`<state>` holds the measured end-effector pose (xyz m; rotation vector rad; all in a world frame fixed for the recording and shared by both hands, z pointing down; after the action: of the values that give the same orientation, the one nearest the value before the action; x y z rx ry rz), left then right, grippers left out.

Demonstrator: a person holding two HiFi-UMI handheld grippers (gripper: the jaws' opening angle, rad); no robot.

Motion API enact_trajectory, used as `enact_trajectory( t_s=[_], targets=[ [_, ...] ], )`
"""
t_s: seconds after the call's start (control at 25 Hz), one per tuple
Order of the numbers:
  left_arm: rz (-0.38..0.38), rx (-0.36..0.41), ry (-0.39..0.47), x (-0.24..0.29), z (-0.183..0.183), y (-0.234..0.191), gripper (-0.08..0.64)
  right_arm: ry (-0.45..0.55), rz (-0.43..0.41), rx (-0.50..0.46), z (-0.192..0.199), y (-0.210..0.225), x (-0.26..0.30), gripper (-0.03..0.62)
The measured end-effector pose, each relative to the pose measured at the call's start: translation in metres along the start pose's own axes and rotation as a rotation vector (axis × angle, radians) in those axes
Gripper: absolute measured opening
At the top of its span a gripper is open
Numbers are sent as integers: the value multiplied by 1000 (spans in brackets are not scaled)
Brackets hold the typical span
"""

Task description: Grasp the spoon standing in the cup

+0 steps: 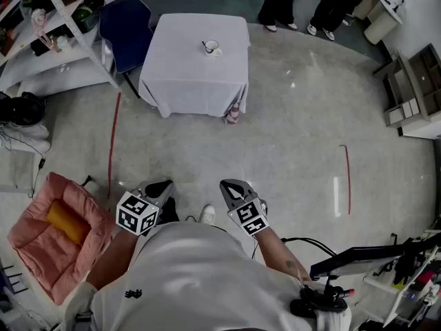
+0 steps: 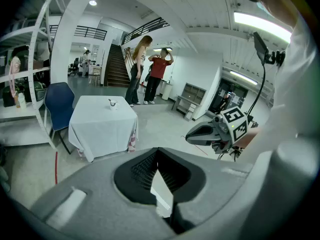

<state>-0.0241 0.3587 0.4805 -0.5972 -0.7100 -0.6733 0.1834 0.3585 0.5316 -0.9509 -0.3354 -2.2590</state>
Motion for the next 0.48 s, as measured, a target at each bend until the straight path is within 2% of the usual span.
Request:
enact_trajectory(
  t_s=[0.2,0.36,0.48],
  targets=[
    [8,15,67,3,-25,-86,11,-26,28,-28,-54,18,67,6],
    [57,18,97,6,-63,-147,11,-52,69,-23,-108,40,102,6],
    [100,49,119,2,-98,-191,11,-75,102,-8,-146,59,127,8]
  ],
)
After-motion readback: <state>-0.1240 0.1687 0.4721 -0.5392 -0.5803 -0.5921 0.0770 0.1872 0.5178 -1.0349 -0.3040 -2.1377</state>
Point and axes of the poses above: the fingertips, and each gripper's own axes: x forward along the fingers, y to its right, z out of its underside, the point moved 5 cm from there along -x, backward along the fingers, and after that the axes turned 12 degrees about -y, right-handed, at the moved point
